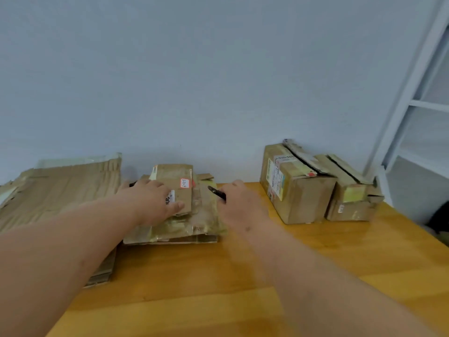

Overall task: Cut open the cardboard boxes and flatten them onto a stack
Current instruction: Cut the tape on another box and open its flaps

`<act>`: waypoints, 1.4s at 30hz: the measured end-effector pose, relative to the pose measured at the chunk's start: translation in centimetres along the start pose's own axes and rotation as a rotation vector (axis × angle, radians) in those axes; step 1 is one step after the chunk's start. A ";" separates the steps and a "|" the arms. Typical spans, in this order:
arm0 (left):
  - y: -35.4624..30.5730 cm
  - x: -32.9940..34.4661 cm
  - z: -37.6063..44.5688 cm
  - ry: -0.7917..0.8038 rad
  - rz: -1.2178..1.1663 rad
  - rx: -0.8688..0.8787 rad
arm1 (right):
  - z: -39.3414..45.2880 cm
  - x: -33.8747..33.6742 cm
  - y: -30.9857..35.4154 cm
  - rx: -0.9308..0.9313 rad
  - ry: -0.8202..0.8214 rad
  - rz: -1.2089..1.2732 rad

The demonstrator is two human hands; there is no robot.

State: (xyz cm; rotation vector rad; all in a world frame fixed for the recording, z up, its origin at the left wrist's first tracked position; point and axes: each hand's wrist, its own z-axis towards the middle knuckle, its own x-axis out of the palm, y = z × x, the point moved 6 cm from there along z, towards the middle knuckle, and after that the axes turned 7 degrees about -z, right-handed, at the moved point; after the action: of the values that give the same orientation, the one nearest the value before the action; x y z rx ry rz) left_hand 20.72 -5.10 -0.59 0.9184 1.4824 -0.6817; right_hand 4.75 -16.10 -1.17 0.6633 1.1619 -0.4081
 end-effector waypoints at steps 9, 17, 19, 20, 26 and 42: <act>-7.0 -3.5 -1.0 -0.227 0.010 0.115 | -2.7 -6.4 -10.0 0.335 -0.201 -0.080; -15.3 -3.2 2.1 -0.241 -0.088 0.266 | -1.1 -7.0 -17.0 0.635 -0.134 -0.104; -16.5 -2.4 2.9 -0.219 -0.114 0.273 | -0.8 -6.4 -17.6 0.656 -0.099 -0.092; -17.0 -2.1 3.2 -0.211 -0.122 0.274 | -0.6 -6.2 -17.6 0.653 -0.100 -0.085; -17.8 -0.6 2.8 -0.185 -0.123 0.283 | -1.3 -6.5 -16.9 0.581 -0.192 -0.025; -12.0 -4.1 -13.0 -0.254 -0.174 0.238 | -17.1 -11.4 -11.8 0.380 -0.125 0.298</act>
State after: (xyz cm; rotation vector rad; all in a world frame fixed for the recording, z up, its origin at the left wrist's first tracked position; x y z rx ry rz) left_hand 3.60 -1.03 3.93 0.8504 1.2813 -1.0803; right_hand -18.66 -13.87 2.21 1.1100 0.8544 -0.4126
